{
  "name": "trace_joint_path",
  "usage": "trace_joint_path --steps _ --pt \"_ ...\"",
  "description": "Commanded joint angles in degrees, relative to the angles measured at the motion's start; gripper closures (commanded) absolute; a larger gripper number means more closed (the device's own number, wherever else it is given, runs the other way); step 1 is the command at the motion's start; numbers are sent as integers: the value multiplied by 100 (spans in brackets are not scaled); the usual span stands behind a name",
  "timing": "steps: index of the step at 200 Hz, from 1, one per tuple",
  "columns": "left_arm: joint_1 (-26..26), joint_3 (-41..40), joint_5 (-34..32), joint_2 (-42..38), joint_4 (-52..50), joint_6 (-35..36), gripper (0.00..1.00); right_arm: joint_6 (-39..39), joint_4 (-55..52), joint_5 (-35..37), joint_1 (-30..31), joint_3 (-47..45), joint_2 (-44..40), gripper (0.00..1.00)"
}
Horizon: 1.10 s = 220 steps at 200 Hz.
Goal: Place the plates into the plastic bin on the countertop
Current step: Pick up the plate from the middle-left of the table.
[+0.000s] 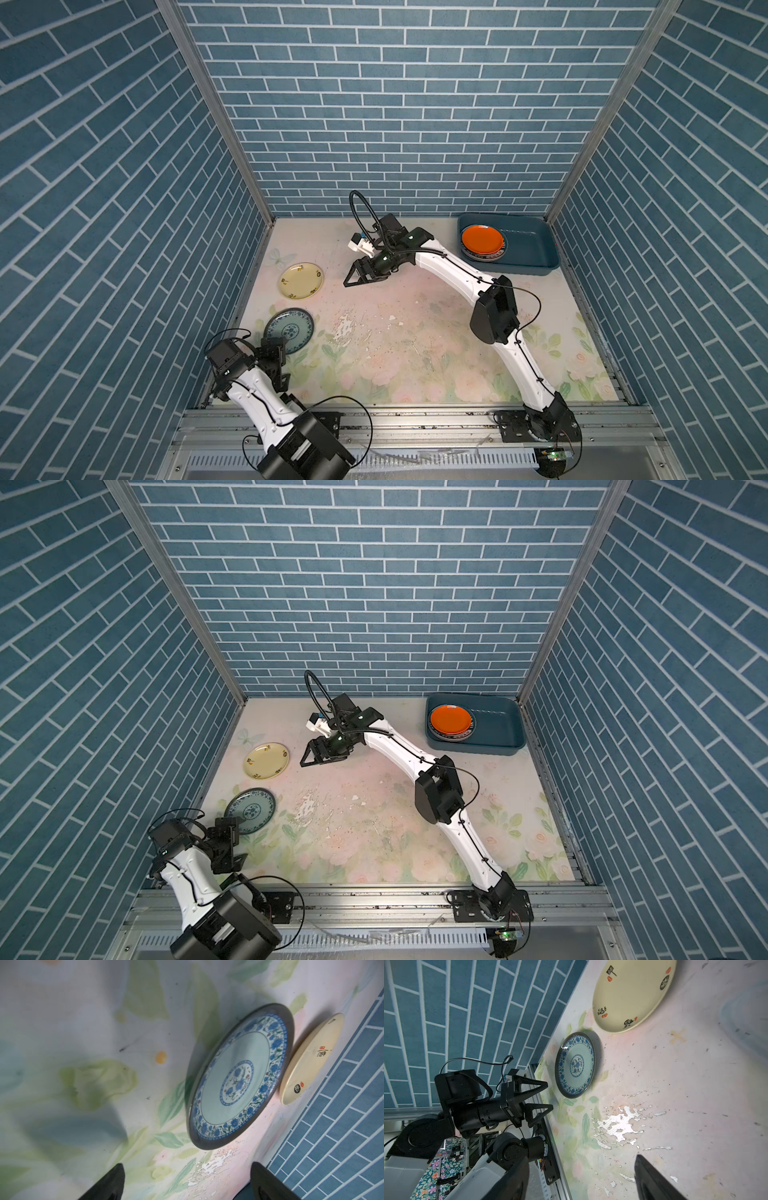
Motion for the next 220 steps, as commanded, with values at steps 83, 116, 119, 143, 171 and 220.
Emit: trace_joint_path --steps 83,116,119,143,171,220 --pt "96 -181 -88 622 721 31 2 -132 -63 207 33 284 -66 20" --pt "96 -104 52 1142 1102 108 0 -97 124 278 142 205 -101 19" --pt "96 -89 79 1199 1122 113 0 -98 136 285 151 201 -97 19" --pt "96 142 175 1639 1012 356 0 -96 329 315 276 88 -122 5" --pt "96 370 146 1905 644 697 0 -19 770 418 408 -221 -231 4" --pt "105 296 123 1996 578 581 0 65 1410 393 465 -788 -491 4"
